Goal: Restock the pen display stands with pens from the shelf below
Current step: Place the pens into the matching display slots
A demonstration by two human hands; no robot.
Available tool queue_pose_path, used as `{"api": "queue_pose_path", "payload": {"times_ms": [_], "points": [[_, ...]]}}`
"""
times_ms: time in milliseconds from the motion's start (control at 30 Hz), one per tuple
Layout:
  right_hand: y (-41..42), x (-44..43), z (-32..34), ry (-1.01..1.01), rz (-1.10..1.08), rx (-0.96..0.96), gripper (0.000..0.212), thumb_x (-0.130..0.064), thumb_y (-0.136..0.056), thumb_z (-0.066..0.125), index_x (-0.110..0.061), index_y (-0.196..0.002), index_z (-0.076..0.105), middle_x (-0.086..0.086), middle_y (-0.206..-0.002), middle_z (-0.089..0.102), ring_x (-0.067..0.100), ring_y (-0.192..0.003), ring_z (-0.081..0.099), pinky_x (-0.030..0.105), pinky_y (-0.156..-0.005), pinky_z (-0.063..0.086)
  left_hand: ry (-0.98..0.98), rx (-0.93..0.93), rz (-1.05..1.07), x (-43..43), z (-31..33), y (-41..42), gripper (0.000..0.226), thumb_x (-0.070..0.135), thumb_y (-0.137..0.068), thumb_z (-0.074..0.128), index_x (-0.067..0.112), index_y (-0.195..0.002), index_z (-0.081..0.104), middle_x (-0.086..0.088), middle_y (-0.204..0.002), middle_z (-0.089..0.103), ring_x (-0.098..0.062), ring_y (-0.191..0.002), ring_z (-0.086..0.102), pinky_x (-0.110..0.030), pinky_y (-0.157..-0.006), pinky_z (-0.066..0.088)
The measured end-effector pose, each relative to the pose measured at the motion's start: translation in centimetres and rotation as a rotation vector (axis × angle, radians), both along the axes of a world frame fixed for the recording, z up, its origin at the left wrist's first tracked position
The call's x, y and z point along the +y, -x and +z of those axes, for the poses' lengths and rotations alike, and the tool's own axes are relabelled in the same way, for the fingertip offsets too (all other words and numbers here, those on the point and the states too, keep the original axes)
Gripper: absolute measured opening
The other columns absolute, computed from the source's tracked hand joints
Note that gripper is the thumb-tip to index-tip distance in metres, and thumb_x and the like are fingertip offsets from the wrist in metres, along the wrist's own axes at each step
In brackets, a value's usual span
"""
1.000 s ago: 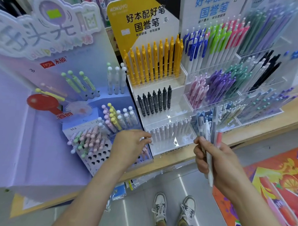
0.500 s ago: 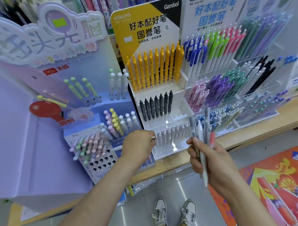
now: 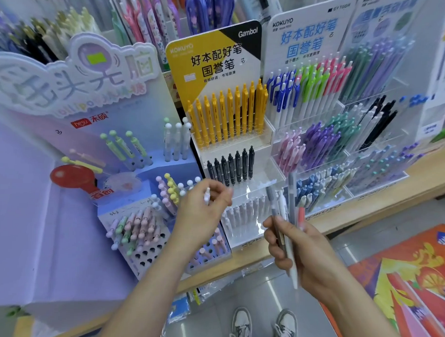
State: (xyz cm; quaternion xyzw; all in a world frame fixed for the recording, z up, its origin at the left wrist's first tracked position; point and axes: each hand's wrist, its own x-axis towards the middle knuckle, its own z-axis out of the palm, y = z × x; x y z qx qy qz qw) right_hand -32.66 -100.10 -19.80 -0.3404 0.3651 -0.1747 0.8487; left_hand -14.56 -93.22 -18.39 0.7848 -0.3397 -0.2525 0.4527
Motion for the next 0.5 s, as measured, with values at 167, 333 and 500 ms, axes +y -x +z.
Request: {"api": "queue_pose_path", "payload": {"times_ms": [167,333,500], "points": [[-0.9,0.9,0.0,0.152,0.133,0.0,0.021,-0.037,-0.071,0.081,-0.019,-0.077,0.072,0.017,-0.084,0.045,0.009,-0.048,0.03,0.017,-0.038,0.024,0.507,1.193,0.174,-0.4,3.5,0.6,0.02,0.029,-0.093,0.049,0.013,-0.082,0.052,-0.011,-0.071,0.062,-0.01,-0.053,0.039,-0.017,-0.042,0.028],[-1.1,1.6,0.0,0.106,0.211,-0.084,0.01,-0.019,-0.077,0.075,-0.016,-0.079,0.065,0.021,-0.084,0.066,0.008,-0.043,0.026,0.015,-0.037,0.025,0.535,1.201,0.145,-0.5,3.4,1.4,0.021,0.035,-0.083,0.051,0.013,-0.085,0.05,-0.011,-0.073,0.06,-0.012,-0.056,0.039,-0.018,-0.044,0.029],[-0.7,1.3,-0.4,0.166,0.138,-0.054,0.014,-0.015,-0.081,0.074,-0.006,-0.083,0.065,0.019,-0.078,0.06,0.008,-0.044,0.026,0.015,-0.037,0.024,0.393,0.849,-0.041,0.4,3.4,0.1,0.029,0.031,-0.089,0.048,0.009,-0.101,0.062,-0.009,-0.089,0.06,-0.017,-0.079,0.053,-0.028,-0.068,0.048]]}}
